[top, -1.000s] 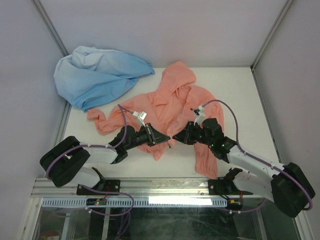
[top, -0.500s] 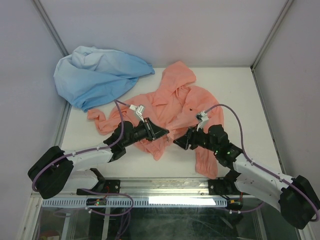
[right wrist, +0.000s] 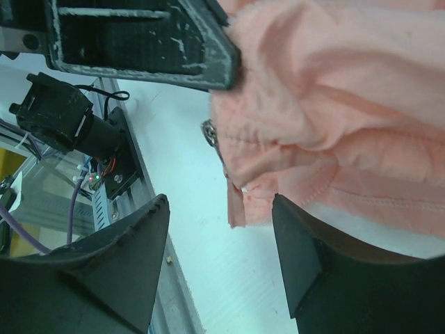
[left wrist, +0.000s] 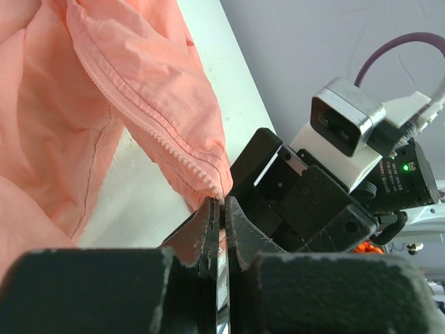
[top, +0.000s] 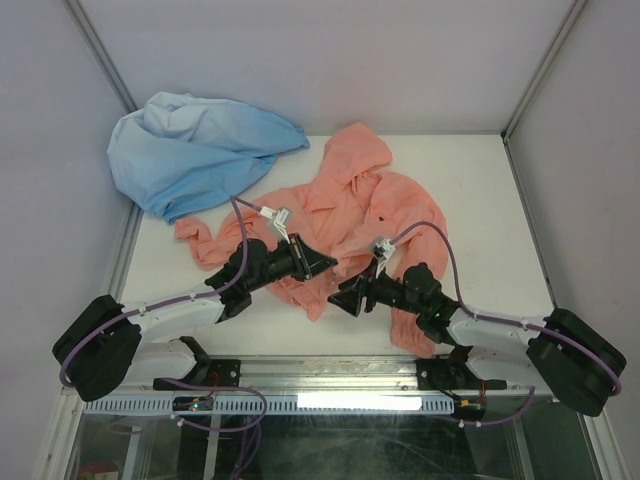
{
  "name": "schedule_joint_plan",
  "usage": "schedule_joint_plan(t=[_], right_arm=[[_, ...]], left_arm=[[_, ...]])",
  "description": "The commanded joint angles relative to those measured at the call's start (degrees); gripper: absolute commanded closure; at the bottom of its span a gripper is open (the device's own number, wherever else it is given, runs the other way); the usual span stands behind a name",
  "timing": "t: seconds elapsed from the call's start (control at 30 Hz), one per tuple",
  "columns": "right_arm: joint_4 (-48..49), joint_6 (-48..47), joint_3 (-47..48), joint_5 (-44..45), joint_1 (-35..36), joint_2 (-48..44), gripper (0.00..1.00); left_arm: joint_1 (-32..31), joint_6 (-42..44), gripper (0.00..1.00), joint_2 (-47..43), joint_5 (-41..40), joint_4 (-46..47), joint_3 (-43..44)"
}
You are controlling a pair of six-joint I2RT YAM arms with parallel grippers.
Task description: Zip up the jacket
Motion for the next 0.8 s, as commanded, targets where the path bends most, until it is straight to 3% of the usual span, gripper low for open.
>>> schedule_joint_plan(t=[0.0,0.13,0.2,0.4,0.47,0.73,0.77], right_arm=[[14.1,-3.9,1.0,5.2,2.6,3.3,0.36],[15.0,-5.7,1.4,8.8,3.6,5.5,0.37],[15.4,-5.9,1.4,9.1,3.7,6.5,0.42],[15.1,-5.3,0.6,7.6,3.8,7.5,0.91],[13.5,-5.2,0.2,7.1,3.8,6.7,1.0],[3.3,-6.8,-0.7,6.1,4.1,1.8,1.0],[1.9,-7.5,-0.4,6.0,4.2,1.3,0.96]], left_arm=[[0.3,1.9,1.0,-2.1,-1.1,1.5,2.7],[0.3,2.2,1.0,-2.7,-1.0,1.0,2.8],[0.2,2.8,1.0,-3.1,-0.8,0.6,3.0],[0.3,5.4,1.0,-4.7,-2.6,-2.6,4.2],[0.3,6.3,1.0,-5.8,-4.2,-4.0,4.5],[0.4,11.2,1.0,-8.2,-7.6,-9.9,6.9],[0.3,11.7,1.0,-8.2,-7.2,-10.6,7.4]])
